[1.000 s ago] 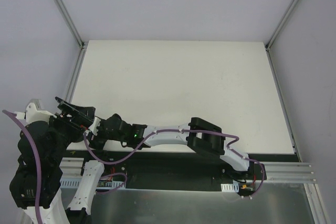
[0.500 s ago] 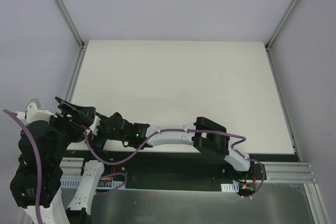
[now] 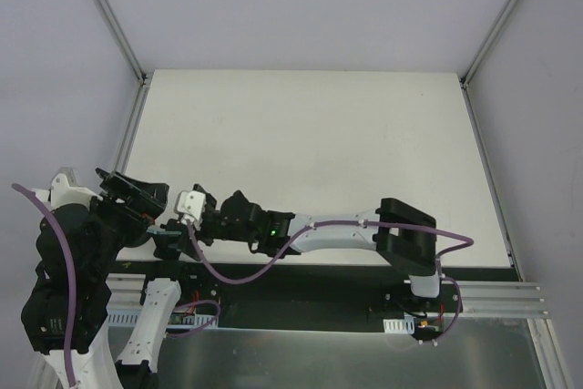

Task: Place the phone on the phone stand

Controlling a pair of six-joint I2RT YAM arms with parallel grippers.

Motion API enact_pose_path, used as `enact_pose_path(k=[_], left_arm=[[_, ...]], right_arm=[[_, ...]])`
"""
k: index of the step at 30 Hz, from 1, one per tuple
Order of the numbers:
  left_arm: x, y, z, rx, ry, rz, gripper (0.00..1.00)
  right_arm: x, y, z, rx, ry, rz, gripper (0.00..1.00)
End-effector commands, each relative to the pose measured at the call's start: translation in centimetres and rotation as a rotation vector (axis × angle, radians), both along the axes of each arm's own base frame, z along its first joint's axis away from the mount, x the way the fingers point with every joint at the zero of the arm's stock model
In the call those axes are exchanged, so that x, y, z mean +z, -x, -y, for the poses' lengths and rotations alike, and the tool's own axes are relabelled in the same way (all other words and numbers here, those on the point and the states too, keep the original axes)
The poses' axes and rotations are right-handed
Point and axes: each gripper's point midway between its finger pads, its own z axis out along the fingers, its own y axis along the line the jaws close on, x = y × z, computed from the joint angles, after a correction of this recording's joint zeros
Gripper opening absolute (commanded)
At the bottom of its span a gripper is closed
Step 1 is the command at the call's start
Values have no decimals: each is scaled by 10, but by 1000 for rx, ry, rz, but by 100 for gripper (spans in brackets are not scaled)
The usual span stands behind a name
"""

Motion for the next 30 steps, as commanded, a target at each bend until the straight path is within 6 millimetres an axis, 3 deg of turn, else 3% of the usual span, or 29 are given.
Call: enact_pose_path(k=[1, 2, 4, 5, 6, 7, 11, 14, 16, 17, 20, 22, 23, 25, 26, 27, 30], left_arm=[[1, -12, 1, -15, -4, 3, 99], [0, -13, 6, -40, 6, 2, 99], [-5, -20, 10, -61, 19, -10, 99], [-12, -24, 12, -72, 28, -31, 99], [-15, -28, 15, -88, 35, -37, 99], [-15, -35, 17, -99, 42, -31, 99], [-34, -57, 31, -181, 72, -73, 99], [-39, -75, 36, -229, 70, -81, 99], [-37, -83, 40, -259, 70, -63, 98], [-34, -90, 41, -271, 61, -37, 98], [-35, -99, 48, -315, 76, -36, 98], [-37, -107, 57, -362, 94, -49, 98], [-39, -110, 58, -365, 95, -56, 98], [-40, -116, 70, -407, 75, -59, 98], [-39, -116, 77, -428, 65, -55, 98], [-41, -115, 94, -492, 51, -72, 98], [-39, -124, 113, -527, 0, -86, 98]], right_arm=[[77, -23, 43, -60, -243, -61, 97], [64, -36, 57, -93, -232, -69, 97], [73, -54, 81, -170, -260, -87, 97], [58, -77, 98, -251, -244, -98, 97], [70, -93, 116, -331, -281, -101, 97], [71, -107, 129, -395, -292, -109, 97], [53, -189, 216, -759, -318, -236, 97], [31, -231, 288, -1016, -279, -263, 97], [32, -246, 323, -1136, -287, -279, 96], [20, -257, 348, -1219, -230, -283, 97], [19, -269, 398, -1378, -192, -276, 97], [30, -267, 419, -1409, -227, -264, 97], [24, -266, 433, -1437, -223, -258, 97], [37, -258, 452, -1454, -269, -221, 97], [30, -255, 464, -1472, -285, -216, 97], [44, -248, 477, -1487, -322, -177, 97], [55, -235, 508, -1529, -381, -140, 96]])
